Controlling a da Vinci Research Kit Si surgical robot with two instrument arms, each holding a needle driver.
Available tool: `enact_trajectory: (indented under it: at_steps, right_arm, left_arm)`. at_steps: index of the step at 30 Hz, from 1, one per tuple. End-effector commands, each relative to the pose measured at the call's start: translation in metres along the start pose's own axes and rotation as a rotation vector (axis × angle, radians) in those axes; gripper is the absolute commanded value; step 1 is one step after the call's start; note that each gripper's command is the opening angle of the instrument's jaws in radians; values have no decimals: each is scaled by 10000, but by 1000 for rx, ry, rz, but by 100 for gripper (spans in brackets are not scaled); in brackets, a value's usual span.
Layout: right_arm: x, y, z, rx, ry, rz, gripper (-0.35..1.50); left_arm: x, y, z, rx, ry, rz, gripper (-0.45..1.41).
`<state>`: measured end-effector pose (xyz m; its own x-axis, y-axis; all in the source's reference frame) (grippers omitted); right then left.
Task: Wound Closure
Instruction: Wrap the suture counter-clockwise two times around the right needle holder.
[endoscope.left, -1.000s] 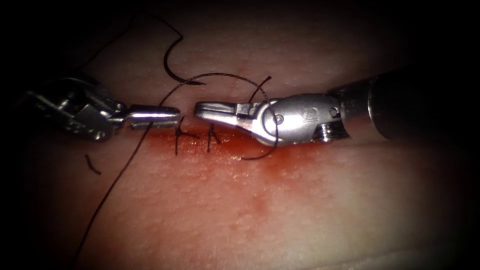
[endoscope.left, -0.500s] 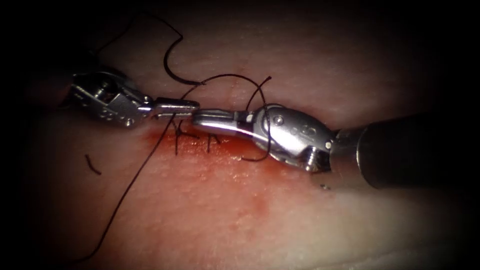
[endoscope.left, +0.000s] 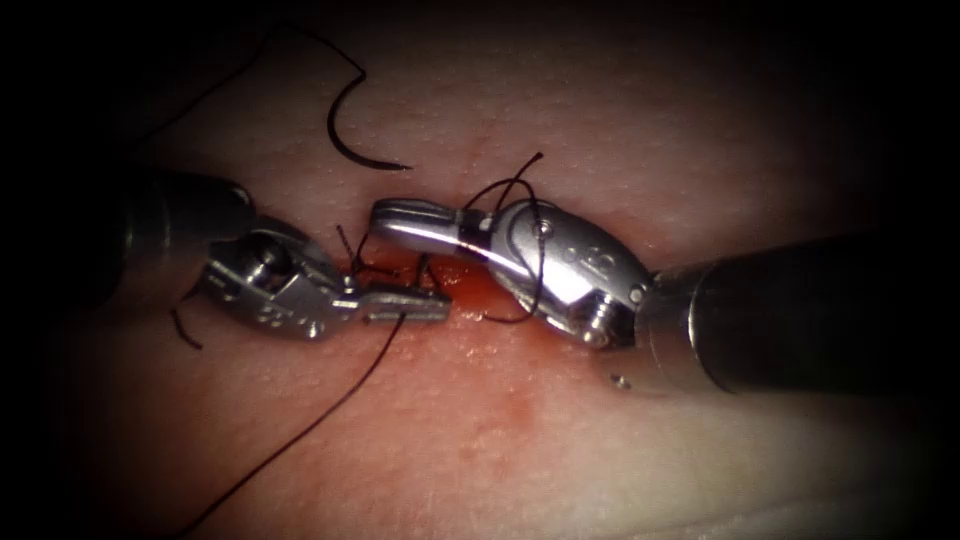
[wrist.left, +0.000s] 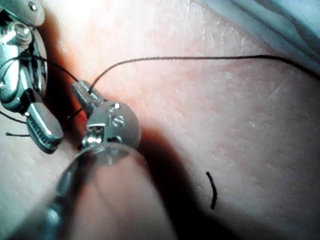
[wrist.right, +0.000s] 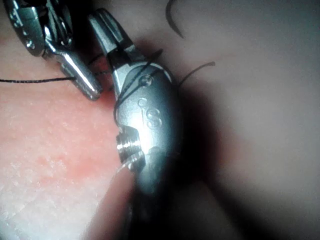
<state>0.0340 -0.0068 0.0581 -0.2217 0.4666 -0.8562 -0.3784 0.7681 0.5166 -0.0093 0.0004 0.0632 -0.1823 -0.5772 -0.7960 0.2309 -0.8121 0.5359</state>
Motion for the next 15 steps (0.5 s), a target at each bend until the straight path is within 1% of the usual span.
enact_trajectory:
  at_steps: [1, 3, 6, 10, 11, 15]
  right_arm:
    - [-5, 0, 11, -10, 2, -8, 89]
    - [-5, 0, 14, -19, 2, -11, 96]
    - [-4, 2, 17, -66, 2, -17, 106]
    - [-4, 7, 16, -88, -10, -57, 105]
    - [-4, 9, 15, -92, -16, -78, 100]
    - [-9, 7, 14, -91, -24, -113, 98]
  left_arm:
    - [6, -1, 10, 0, 8, 2, -45]
    - [16, -1, 14, -9, 14, 5, -45]
    - [31, 7, 22, -27, 22, 17, -45]
    - [46, 13, 25, -49, 23, 28, -45]
    - [54, 12, 24, -50, 32, 30, -45]
    - [75, -2, 13, -51, 51, 40, -45]
